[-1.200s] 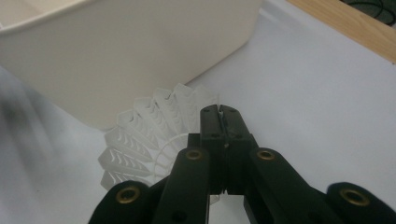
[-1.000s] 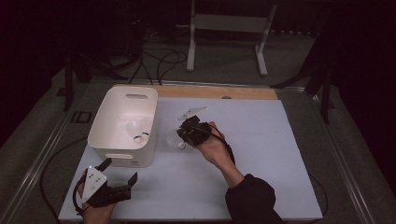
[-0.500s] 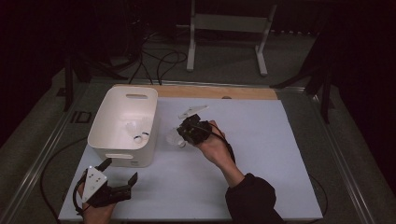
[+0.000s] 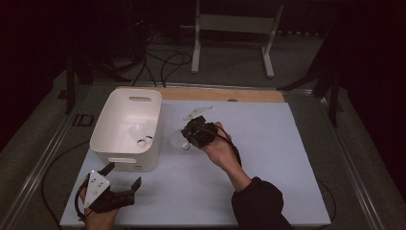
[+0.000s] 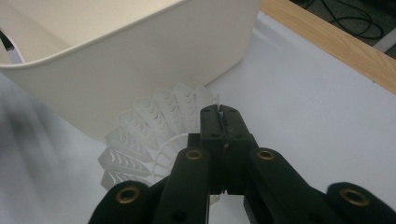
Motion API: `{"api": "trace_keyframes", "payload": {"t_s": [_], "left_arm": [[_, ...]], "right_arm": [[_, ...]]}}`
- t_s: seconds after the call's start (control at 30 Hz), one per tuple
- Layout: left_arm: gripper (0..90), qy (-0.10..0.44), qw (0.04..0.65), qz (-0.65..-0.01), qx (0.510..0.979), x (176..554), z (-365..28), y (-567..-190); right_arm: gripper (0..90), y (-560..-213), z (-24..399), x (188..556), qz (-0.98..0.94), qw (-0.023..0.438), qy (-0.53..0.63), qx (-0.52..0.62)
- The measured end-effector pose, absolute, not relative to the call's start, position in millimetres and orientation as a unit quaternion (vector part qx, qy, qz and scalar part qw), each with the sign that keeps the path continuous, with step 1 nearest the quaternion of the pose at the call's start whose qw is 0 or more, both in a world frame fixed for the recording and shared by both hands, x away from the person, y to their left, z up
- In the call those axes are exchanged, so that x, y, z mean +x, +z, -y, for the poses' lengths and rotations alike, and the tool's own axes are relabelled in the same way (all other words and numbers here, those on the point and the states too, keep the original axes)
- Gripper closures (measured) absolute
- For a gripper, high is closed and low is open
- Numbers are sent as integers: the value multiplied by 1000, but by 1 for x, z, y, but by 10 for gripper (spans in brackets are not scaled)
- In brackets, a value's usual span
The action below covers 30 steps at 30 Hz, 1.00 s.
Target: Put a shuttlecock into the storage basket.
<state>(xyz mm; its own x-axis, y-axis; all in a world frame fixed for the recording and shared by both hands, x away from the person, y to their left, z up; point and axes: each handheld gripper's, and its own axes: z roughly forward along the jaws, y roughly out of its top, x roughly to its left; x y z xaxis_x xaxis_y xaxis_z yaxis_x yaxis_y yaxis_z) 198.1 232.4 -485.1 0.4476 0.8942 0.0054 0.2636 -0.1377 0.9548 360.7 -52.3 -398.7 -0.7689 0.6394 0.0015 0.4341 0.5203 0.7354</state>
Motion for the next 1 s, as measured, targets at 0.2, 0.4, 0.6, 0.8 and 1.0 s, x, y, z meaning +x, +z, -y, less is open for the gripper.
{"api": "trace_keyframes", "payload": {"t_s": [0.2, 0.4, 0.6, 0.8, 1.0], "left_arm": [[2, 313, 503, -422, 686, 198, -233, -485], [2, 313, 503, -422, 687, 198, -232, -485], [2, 312, 502, -422, 687, 198, -232, -485], [2, 313, 503, -422, 687, 198, -232, -485], [2, 312, 503, -421, 687, 198, -232, -485]], "right_arm": [[894, -396, 53, 360, -860, 137, 380, 312], [894, -394, 53, 360, -859, 139, 382, 312], [894, -393, 54, 361, -858, 140, 384, 312], [894, -391, 54, 361, -857, 142, 385, 312], [894, -388, 54, 361, -856, 144, 386, 312]]}}
